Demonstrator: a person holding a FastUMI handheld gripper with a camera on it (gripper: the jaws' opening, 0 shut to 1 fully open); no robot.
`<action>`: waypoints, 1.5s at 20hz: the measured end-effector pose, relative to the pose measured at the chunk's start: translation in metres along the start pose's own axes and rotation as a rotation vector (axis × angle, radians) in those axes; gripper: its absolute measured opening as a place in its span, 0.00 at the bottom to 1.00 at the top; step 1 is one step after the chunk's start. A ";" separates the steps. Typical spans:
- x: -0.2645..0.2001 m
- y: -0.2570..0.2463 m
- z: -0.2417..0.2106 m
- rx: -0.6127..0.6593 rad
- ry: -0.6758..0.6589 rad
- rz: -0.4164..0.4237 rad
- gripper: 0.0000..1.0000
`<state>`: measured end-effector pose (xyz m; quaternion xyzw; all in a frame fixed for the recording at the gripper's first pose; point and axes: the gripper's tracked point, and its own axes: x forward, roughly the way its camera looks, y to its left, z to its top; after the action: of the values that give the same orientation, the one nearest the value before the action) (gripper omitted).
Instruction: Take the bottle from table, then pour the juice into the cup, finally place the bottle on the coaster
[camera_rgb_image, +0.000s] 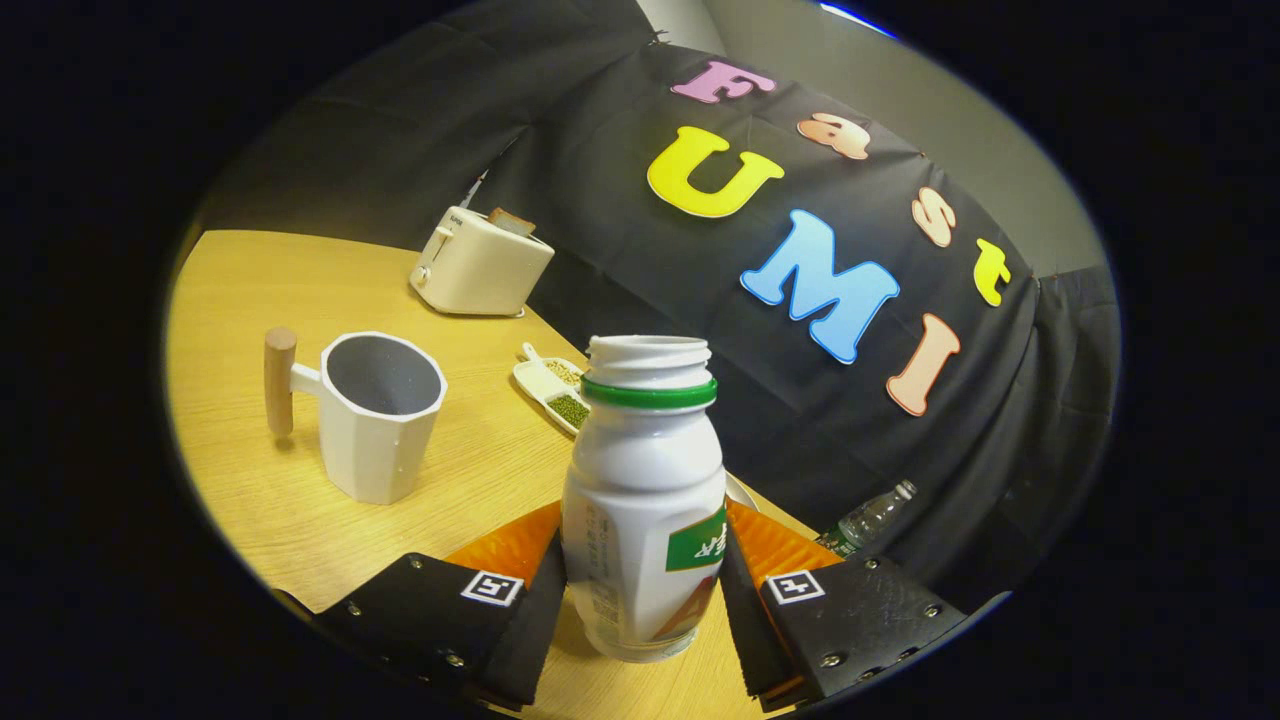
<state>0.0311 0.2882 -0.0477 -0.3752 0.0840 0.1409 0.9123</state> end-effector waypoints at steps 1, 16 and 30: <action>0.001 0.002 0.002 -0.022 -0.004 0.000 0.74; 0.023 0.012 0.027 -0.370 -0.026 -0.083 0.74; 0.034 0.018 0.039 -0.628 -0.012 -0.127 0.74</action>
<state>0.0599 0.3342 -0.0410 -0.6420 0.0074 0.1047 0.7595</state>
